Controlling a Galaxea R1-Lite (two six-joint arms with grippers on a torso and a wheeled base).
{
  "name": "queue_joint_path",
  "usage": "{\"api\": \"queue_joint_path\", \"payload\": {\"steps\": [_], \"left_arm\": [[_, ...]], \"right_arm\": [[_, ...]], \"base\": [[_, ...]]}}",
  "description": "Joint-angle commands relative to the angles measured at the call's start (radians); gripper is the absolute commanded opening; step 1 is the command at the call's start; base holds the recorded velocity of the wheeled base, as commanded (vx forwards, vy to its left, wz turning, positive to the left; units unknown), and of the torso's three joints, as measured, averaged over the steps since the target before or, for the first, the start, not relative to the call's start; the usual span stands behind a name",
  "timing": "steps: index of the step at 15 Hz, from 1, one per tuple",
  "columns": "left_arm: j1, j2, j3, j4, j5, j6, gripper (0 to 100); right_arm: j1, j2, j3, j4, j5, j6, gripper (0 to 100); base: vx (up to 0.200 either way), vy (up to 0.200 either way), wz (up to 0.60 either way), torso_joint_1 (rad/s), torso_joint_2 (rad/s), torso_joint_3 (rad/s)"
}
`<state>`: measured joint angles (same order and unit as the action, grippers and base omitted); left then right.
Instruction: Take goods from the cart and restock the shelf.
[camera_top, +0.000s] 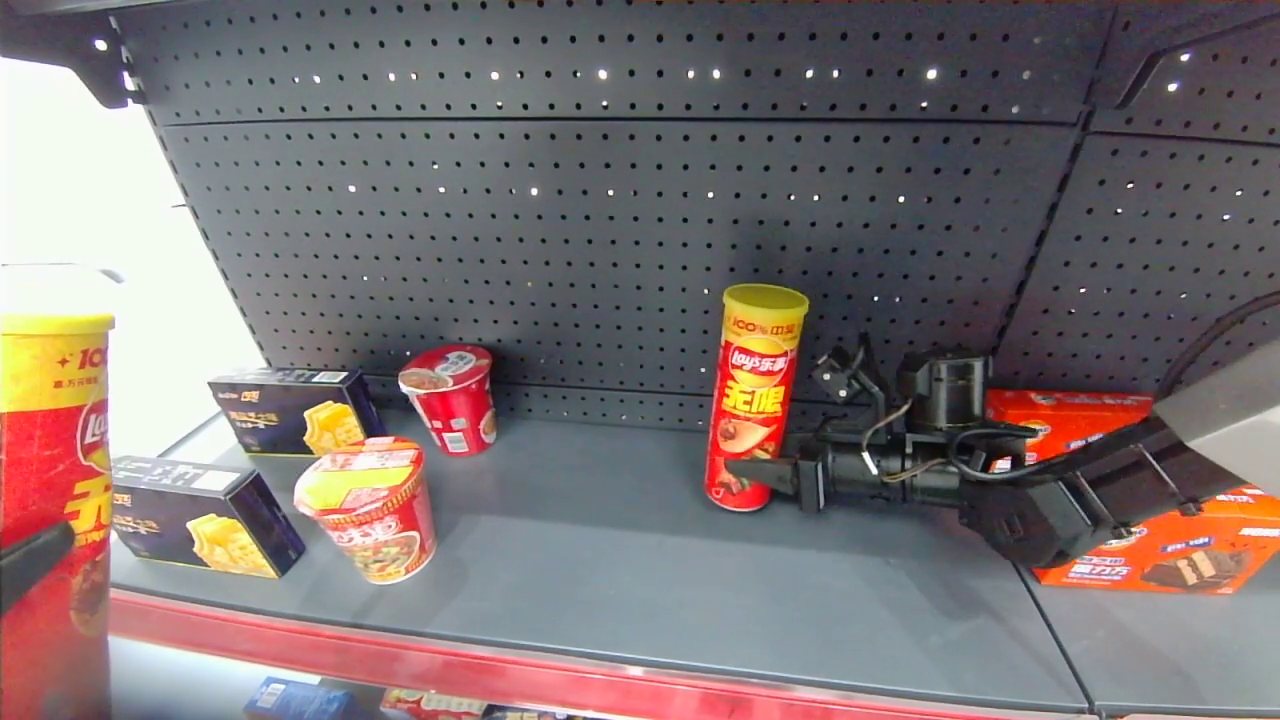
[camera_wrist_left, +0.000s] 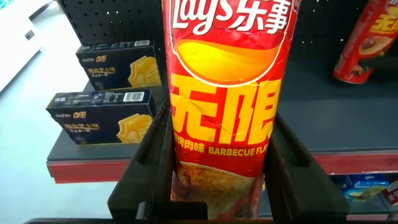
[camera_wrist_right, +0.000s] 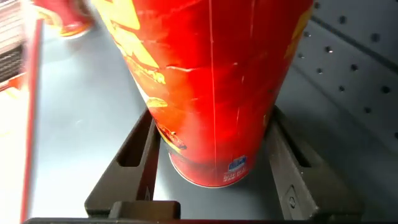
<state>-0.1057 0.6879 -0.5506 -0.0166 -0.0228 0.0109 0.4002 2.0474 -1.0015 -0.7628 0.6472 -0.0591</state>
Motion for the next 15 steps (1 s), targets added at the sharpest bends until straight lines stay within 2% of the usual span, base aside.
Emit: {"api": "queue_joint_path", "payload": {"steps": [1,6,10,15], "left_arm": [[0.000,-0.030,0.017,0.000,0.000,0.000,0],[-0.002,-0.037,0.015,-0.006,-0.002,0.000,0],[-0.002,-0.037,0.012,-0.009,-0.002,0.003,0],[0.000,-0.047,0.017,-0.005,0.000,0.003,0]], "right_arm": [[0.015,-0.135,0.116,-0.021,0.000,-0.002,0],[0.051,-0.320,0.320,-0.023,-0.004,-0.013,0],[0.051,-0.392,0.462,-0.024,-0.012,-0.107,0],[0.052,-0.418,0.486,-0.024,-0.012,-0.114,0]], "base": [[0.000,0.000,0.00,0.000,0.00,0.000],[0.000,0.000,0.00,0.000,0.00,0.000],[0.000,0.000,0.00,0.000,0.00,0.000],[0.000,0.000,0.00,0.000,0.00,0.000]]}}
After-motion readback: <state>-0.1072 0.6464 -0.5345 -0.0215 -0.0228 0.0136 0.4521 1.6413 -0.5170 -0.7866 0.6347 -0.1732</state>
